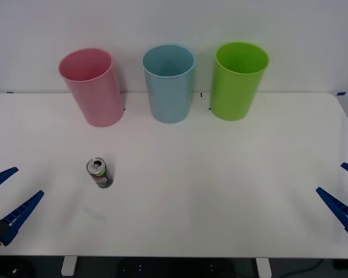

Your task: Grasp the object on the table and drop it into the matching bin: aluminum can to the light blue bin, PET bottle to the pink bin.

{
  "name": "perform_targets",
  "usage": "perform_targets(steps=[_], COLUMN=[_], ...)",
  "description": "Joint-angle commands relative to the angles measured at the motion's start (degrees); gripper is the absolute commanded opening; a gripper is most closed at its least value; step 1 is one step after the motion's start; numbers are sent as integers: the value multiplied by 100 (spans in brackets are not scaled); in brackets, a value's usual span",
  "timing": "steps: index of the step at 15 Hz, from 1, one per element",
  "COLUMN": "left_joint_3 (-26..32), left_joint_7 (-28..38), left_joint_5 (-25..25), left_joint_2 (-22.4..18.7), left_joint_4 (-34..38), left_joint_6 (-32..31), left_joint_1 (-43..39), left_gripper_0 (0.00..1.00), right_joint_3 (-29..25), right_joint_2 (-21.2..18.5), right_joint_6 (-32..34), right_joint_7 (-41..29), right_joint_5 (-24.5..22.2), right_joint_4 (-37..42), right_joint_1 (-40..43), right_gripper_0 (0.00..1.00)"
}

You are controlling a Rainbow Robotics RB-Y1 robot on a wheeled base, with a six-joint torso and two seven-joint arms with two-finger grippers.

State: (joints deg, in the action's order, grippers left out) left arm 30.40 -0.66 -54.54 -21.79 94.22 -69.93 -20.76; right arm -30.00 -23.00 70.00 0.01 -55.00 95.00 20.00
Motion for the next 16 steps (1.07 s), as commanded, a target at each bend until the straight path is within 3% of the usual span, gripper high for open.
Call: perform_targets(steps=[1,13,16], left_joint_3=[-8,-386,-544], left_joint_7=[-75,-49,-110], left_joint_5=[-145,-1542,-1560], left_joint_2=[9,44,44], left_joint_4=[-1,-36,-431], left_joint_6=[41,551,621], left_joint_1=[-69,142,371], left_gripper_0=[100,100,100], right_joint_3=[0,0,0], right_joint_2=[0,0,0], right_joint_6=[0,0,0], right_joint_7=[-1,-1,-1], right_joint_5=[0,0,0], right_joint_4=[0,0,0], right_joint_1=[0,0,0], right_gripper_0=[100,100,100])
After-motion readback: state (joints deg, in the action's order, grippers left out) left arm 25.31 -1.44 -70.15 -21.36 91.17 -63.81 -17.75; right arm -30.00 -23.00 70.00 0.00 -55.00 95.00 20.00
